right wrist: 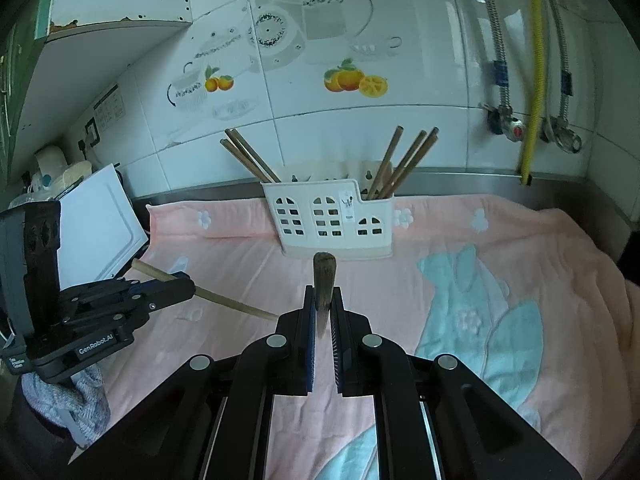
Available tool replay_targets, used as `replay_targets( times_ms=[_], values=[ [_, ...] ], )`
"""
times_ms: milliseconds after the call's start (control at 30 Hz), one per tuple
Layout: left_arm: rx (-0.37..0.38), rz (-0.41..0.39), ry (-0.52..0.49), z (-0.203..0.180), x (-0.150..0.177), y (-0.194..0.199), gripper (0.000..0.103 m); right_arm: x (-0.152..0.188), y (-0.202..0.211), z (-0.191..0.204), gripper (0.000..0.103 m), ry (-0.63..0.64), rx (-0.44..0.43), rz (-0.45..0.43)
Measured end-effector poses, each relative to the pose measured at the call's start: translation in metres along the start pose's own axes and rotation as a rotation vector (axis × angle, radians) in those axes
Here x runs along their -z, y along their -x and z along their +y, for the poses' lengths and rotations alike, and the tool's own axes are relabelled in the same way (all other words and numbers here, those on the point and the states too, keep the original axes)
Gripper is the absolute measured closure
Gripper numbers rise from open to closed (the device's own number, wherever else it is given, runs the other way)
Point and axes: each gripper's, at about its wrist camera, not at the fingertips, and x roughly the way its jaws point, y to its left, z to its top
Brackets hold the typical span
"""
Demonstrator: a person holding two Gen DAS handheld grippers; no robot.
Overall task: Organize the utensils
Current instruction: 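Lift both held chopsticks and lower them into the white holder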
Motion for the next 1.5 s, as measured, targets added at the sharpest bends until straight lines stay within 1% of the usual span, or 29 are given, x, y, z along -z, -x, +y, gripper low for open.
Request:
replay_targets(
  times_ms=[133,200,400,533,767,900,967,1133,1200,1300,1500],
  values=[
    [-0.006,-0.008,-0.02,0.003,-0.023,-0.003,0.097,-0.021,-0.007,-0.004,0.096,0.014,0.001,0.008],
    [-0.012,-0.015,-0.035,0.004,-0.035,-0.003,0.097,-0.037,-0.009,-0.007,0.096,0.02,0.0,0.006],
    [-0.032,-0.041,-0.068,0.007,-0.073,-0.001,0.097,-0.086,-0.006,-0.012,0.096,0.048,0.029,-0.031],
    [-0.038,-0.078,-0.065,0.013,-0.105,0.003,0.097,-0.12,-0.005,-0.014,0.096,0.064,0.052,-0.053],
    [-0.065,-0.163,-0.078,0.014,-0.159,0.016,0.097,-0.163,-0.013,-0.021,0.096,0.072,0.07,-0.074],
    [-0.09,-0.202,-0.074,0.019,-0.183,0.017,0.097,-0.173,-0.024,-0.023,0.096,0.077,0.087,-0.067],
    [-0.123,-0.217,-0.084,0.02,-0.192,0.014,0.097,-0.176,-0.032,-0.026,0.096,0.074,0.091,-0.055],
    [-0.17,-0.225,-0.091,0.025,-0.203,0.001,0.097,-0.176,-0.052,-0.032,0.096,0.071,0.095,-0.023],
    [-0.177,-0.228,-0.084,0.029,-0.206,-0.003,0.097,-0.175,-0.058,-0.034,0.096,0.068,0.09,-0.013],
    [-0.191,-0.223,-0.088,0.031,-0.206,-0.01,0.097,-0.174,-0.065,-0.036,0.096,0.069,0.087,0.0],
    [-0.198,-0.173,-0.066,0.042,-0.2,-0.03,0.097,-0.174,-0.078,-0.034,0.096,0.074,0.08,0.024]
  ],
)
